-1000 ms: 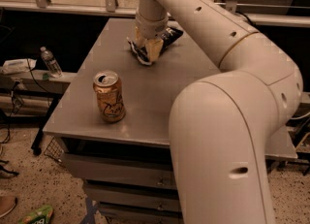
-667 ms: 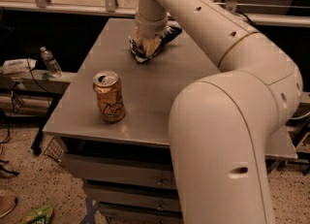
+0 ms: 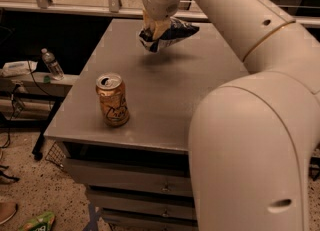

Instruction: Move blue chip bag near orange can

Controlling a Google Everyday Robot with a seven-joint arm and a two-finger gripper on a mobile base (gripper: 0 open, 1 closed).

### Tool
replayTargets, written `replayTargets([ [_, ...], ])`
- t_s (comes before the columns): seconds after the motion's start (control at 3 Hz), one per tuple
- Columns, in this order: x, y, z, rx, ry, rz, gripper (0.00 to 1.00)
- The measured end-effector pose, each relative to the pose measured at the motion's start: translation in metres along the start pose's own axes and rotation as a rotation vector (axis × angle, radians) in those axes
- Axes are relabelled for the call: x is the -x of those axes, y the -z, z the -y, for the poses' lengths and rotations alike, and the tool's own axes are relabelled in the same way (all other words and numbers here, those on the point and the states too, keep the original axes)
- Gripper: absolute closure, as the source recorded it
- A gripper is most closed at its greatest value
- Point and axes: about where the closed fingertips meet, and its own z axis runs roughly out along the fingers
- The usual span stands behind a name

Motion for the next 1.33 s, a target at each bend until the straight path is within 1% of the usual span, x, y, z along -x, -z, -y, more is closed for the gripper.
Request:
replayTargets([
  [0.33, 0.017, 0.027, -0.009, -0.033, 0.034, 0.081, 1.0],
  [0.67, 0.048, 0.04, -0.028, -0.034, 0.056, 0.206, 1.0],
  [1.0, 0.077, 0.036, -0.053, 0.011, 0.057, 0.316, 1.0],
  [1.33, 0.096, 0.03, -0.072, 0.051, 0.051, 0.387, 1.0],
])
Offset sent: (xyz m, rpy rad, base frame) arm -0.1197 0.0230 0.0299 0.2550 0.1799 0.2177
